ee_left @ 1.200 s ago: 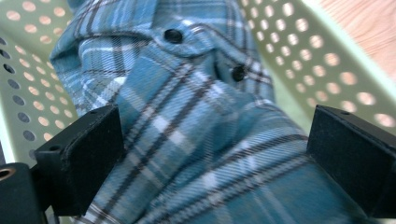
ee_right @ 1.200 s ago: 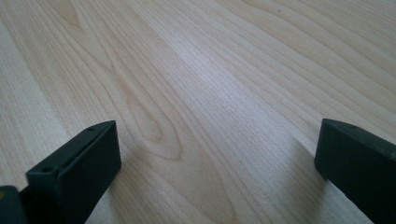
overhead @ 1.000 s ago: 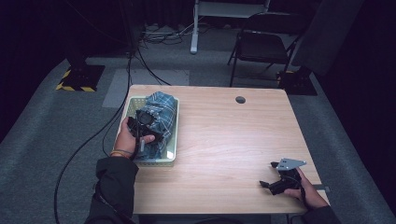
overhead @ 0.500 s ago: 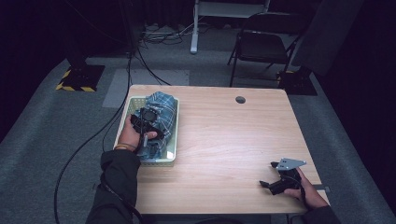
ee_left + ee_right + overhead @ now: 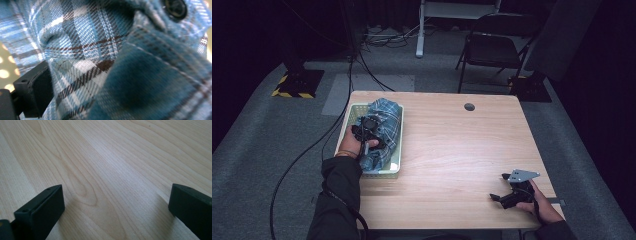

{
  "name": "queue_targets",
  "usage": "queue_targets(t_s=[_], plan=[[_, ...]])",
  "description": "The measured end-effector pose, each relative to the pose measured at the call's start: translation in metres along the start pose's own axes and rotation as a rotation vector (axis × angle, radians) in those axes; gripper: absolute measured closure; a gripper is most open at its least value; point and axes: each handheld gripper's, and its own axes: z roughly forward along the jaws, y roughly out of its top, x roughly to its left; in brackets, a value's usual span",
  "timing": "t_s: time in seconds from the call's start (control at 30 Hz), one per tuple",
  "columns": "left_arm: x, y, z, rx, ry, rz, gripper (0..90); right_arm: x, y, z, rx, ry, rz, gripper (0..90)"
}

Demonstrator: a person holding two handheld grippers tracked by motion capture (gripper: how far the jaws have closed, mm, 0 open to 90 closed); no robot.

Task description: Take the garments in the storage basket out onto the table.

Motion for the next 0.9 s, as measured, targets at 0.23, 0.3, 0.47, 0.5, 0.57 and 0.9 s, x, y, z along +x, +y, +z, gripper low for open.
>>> queue_targets(t_s=[0.23, 0.3, 0.47, 0.5, 0.57, 0.9], plan=[[0.002, 0.0016, 0.0041, 0.013, -0.012, -0.001, 0.4, 0.0, 0.0, 0.0, 0.0, 0.001, 0.0, 0.4], [0.0022, 0.0017, 0.0057, 0.016, -0.018, -0.001, 0.5, 0.0, 0.0, 0.0, 0.0, 0.0, 0.0, 0.5], [0.0025, 0.0015, 0.0076, 0.016, -0.025, -0.001, 0.5, 0.0, 0.0, 0.0, 0.0, 0.0, 0.0, 0.4], [0.0027, 0.0014, 0.0078, 0.017, -0.027, -0.002, 0.4, 0.0, 0.0, 0.0, 0.0, 0.0, 0.0, 0.5], [0.0028, 0.0013, 0.0083, 0.018, -0.028, -0.002, 0.5, 0.0, 0.0, 0.0, 0.0, 0.0, 0.0, 0.5], [-0.0002, 0.0021, 0.0091, 0.017, 0.007, -0.004, 13.3, 0.0, 0.0, 0.0, 0.0, 0.0, 0.0, 0.4]])
